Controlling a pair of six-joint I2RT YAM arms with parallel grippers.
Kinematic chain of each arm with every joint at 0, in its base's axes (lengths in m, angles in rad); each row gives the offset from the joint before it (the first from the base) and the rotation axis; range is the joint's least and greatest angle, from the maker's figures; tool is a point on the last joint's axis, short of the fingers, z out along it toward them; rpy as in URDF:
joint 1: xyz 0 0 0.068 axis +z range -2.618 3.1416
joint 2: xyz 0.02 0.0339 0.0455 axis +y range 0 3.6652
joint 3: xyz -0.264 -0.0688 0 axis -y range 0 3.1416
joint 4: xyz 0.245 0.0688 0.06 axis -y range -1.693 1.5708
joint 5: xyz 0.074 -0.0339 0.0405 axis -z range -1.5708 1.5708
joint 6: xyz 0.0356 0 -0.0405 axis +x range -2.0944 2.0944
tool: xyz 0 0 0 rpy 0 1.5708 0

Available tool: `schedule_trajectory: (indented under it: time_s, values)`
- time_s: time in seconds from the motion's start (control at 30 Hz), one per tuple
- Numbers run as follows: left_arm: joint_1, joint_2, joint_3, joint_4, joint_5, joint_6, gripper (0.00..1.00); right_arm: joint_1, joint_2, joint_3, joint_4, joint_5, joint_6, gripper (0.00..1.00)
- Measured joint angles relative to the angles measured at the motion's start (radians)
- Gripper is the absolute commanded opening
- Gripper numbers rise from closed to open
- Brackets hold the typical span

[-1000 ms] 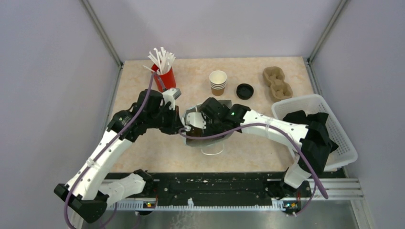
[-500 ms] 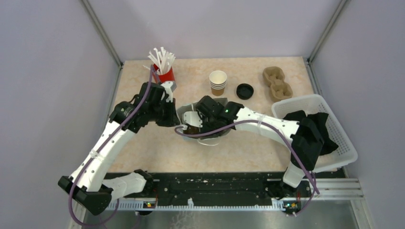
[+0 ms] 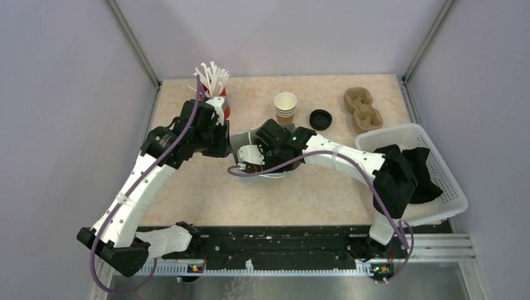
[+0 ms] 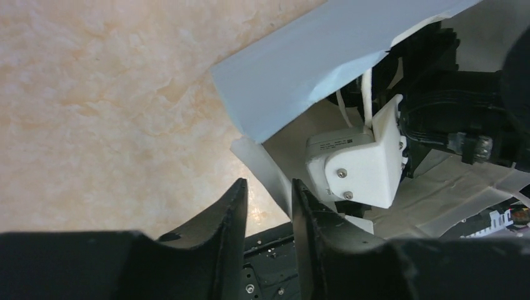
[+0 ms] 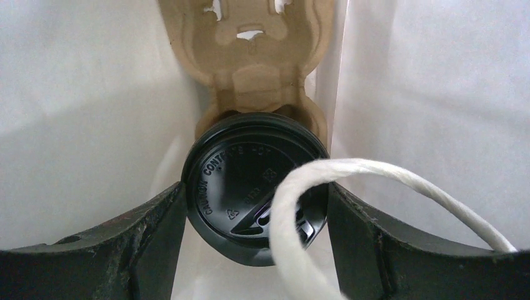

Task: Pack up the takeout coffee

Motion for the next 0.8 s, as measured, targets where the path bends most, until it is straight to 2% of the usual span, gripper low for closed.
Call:
schedule_trajectory:
  time_s: [0.07,0.13,0.47,0.8]
  values:
    - [0.000,-0.002,0.023,-0.004,-0.013,0.018,0.50,-0.006,0.012,0.010,0.000,-0.016,-0.007,0.51]
    - [0.000,-0.012,0.044,-0.003,-0.023,0.042,0.52,-0.013,0.023,0.019,0.002,-0.027,-0.011,0.51]
    - [0.000,-0.090,0.077,-0.003,-0.144,0.104,0.56,-0.042,0.068,0.042,0.032,-0.089,-0.016,0.51]
    - [0.000,-0.089,0.077,-0.003,-0.191,0.120,0.57,-0.078,0.079,0.026,0.080,-0.174,-0.019,0.50]
